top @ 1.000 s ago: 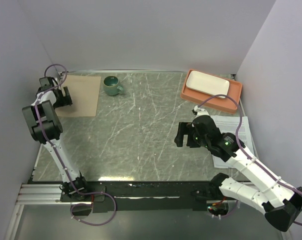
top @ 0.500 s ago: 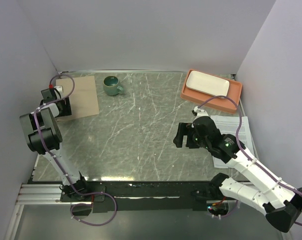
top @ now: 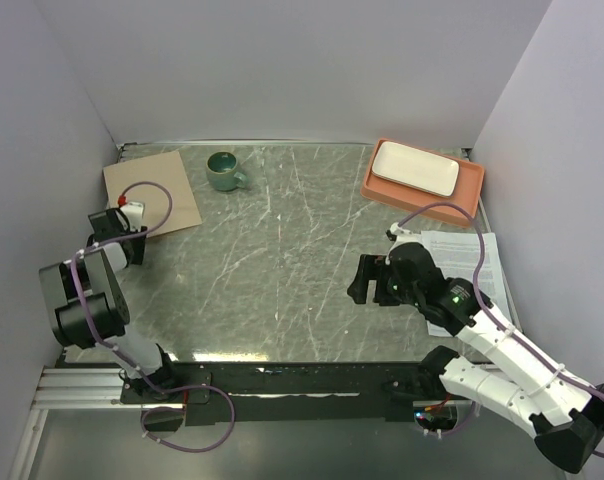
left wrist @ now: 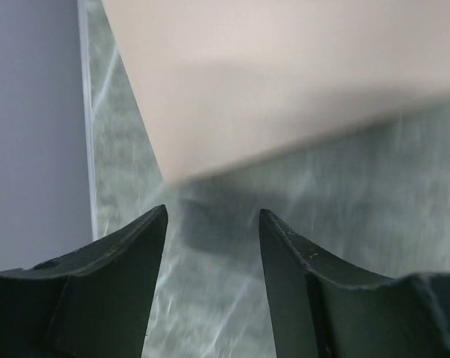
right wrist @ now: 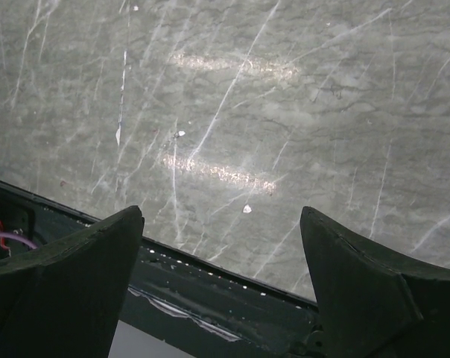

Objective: Put the files into the folder

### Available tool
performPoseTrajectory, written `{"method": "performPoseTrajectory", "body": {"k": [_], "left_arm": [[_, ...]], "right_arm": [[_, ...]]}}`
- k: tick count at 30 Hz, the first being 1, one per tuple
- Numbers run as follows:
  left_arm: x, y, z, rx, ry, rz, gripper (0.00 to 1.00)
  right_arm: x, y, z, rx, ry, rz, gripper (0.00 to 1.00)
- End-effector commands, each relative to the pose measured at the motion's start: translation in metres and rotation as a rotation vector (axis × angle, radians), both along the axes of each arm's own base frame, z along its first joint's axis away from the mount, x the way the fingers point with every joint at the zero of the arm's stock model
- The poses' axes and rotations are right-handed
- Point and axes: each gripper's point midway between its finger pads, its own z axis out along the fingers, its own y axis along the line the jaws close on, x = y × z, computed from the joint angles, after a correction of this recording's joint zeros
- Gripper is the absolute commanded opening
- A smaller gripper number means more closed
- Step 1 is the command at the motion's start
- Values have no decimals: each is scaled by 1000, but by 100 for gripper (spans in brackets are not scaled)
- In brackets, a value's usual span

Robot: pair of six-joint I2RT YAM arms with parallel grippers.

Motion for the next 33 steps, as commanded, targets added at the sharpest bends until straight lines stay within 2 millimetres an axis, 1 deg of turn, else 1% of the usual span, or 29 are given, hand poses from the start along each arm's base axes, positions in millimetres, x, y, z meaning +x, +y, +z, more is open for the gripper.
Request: {"method": "performPoseTrajectory", "body": {"k": [1,2,3,4,6,8,9,10,11,12,13,14,15,16,17,18,19,21,22,23,24,25,26,27,28,30,31,32,33], "left_arm": [[-67,-24,-35,-23,265,-138,59],[-68,-26,-22,-26,258,-146,60],[-63,-28,-11,-35,230,-150,62],[-50,-23,12,-10,167,-144,63],[-41,-21,33,16,119,-153,66],[-33,-14,52,77,72,-149,68],[-26,-14,55,124,47,-174,70],[-28,-6,58,195,55,-148,70],[-28,-6,56,232,59,-152,70],[-24,-12,52,286,45,-186,71],[-27,-10,53,332,54,-175,71],[-23,-12,56,366,26,-180,71],[-27,-23,47,393,41,-223,72],[-18,-25,59,438,-30,-216,72],[-19,-26,61,472,-38,-209,72],[-20,-36,55,495,-34,-246,72],[-13,-38,63,519,-77,-245,72],[-10,-43,64,555,-86,-250,71],[-9,-42,62,565,-82,-243,71],[-4,-41,69,591,-114,-223,70],[-3,-38,71,620,-111,-221,70],[-1,-37,66,636,-100,-221,70],[6,-35,75,663,-142,-202,70],[7,-32,77,693,-131,-197,69],[9,-30,72,703,-123,-196,69],[14,-24,79,747,-137,-171,69],[14,-23,69,751,-111,-177,69],[15,-22,68,768,-101,-182,69],[17,-22,71,782,-126,-176,70]], "right_arm": [[0,5,5,51,-24,-5,93],[0,6,3,53,-21,-6,93],[0,6,3,55,-20,-6,93],[0,6,3,58,-17,-6,93],[0,8,4,70,-21,-5,93],[0,10,3,78,-19,-6,93],[1,11,3,82,-21,-3,93],[1,12,3,85,-19,-3,93],[1,12,3,87,-16,-1,93],[1,14,2,87,-15,2,93],[2,13,2,88,-15,-1,93],[2,14,2,91,-15,1,93],[2,14,1,92,-14,-2,93],[2,15,1,96,-15,-2,93],[2,15,1,97,-14,-2,93],[2,15,1,98,-15,-5,93],[2,15,2,100,-17,-4,93],[2,15,4,101,-19,-4,93],[2,14,4,97,-20,-4,93],[2,13,4,96,-22,-7,93],[2,13,5,97,-24,-8,93],[2,13,5,96,-27,-8,93],[2,13,5,95,-26,-6,93],[2,12,5,93,-25,-7,93],[2,13,5,91,-23,-5,93],[2,12,4,85,-16,-8,92],[3,12,7,84,-21,-9,93],[3,11,8,79,-21,-10,92],[3,11,7,69,-14,-12,93]]}}
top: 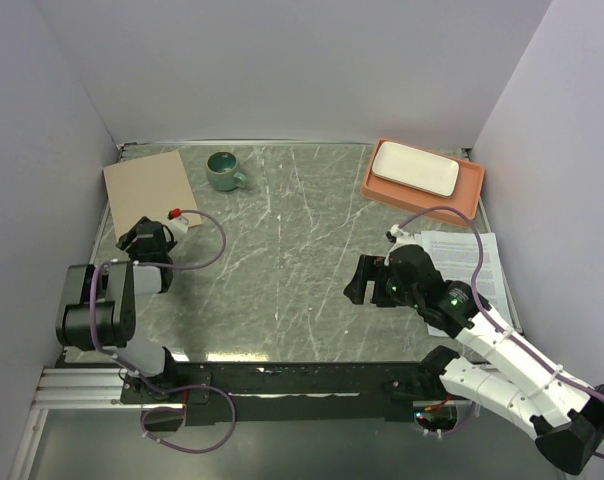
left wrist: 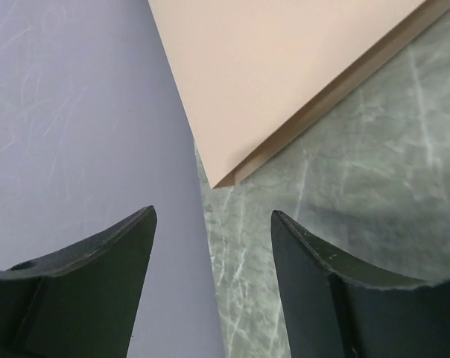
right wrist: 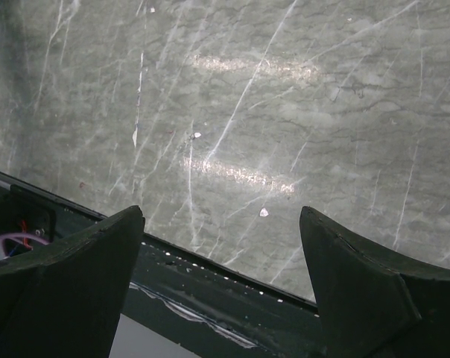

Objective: Put the files into the folder

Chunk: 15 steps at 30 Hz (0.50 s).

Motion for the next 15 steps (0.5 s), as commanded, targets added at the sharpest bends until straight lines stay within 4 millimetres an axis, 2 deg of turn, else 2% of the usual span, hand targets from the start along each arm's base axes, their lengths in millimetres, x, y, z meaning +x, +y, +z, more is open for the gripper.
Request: {"method": "performPoseTrajectory", "body": {"k": [1,7,15], "left_arm": [[16,12,22,110,-105,29,70],[22,13,15,139,-119,29,69],[24,15,8,193,-116,18,69]], "right_arm": [[6,3,16,4,-31,-4,93],[12,6,26,11,-41,-15,92],[15,8,26,17,-32,-26,90]]}}
